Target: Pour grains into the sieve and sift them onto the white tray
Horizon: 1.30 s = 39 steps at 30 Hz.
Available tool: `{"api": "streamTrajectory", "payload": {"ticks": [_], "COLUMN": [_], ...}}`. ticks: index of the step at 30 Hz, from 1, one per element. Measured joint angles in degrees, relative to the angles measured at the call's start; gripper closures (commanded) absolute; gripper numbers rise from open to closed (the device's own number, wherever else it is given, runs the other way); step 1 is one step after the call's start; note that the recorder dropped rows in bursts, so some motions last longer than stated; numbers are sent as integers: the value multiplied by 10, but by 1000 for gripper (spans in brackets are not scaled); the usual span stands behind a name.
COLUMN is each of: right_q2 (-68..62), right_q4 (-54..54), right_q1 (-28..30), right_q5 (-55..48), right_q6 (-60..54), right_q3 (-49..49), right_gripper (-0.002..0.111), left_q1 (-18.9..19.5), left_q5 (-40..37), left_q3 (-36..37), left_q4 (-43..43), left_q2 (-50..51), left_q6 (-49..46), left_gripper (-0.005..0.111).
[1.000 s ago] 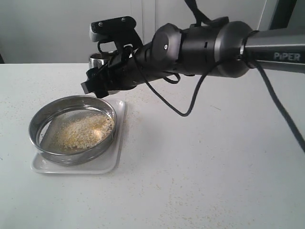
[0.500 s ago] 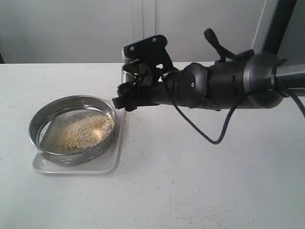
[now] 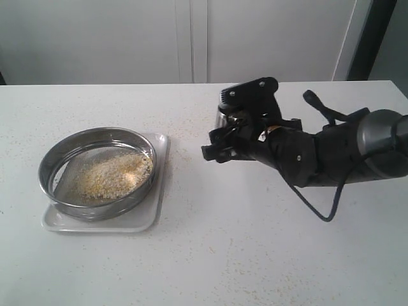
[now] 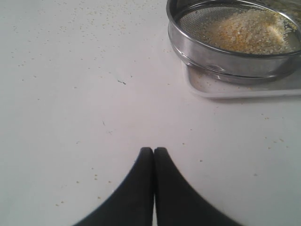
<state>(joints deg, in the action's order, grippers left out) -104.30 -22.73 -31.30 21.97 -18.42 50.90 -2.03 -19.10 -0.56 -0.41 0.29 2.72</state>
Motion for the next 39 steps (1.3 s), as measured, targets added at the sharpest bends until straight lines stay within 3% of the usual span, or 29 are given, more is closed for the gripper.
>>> {"api": "streamTrajectory", "payload": {"ticks": [6, 19, 28, 39], "right_q2": [0, -13, -78, -118], "right_q4": [56, 143, 216, 220], "right_q1": [73, 144, 154, 154], "right_q5": [23, 93, 156, 225], "right_q6": [66, 162, 206, 204], "right_q3": [-25, -67, -71, -71], "right_gripper": [108, 108, 108, 108], "left_q1": [0, 0, 0, 0], "left_q5": [0, 0, 0, 0], "left_q3": [0, 0, 0, 0], "left_q4": [0, 0, 0, 0], "left_q2": [0, 0, 0, 0], "left_q6": [0, 0, 0, 0], "left_gripper": [107, 107, 107, 107]}}
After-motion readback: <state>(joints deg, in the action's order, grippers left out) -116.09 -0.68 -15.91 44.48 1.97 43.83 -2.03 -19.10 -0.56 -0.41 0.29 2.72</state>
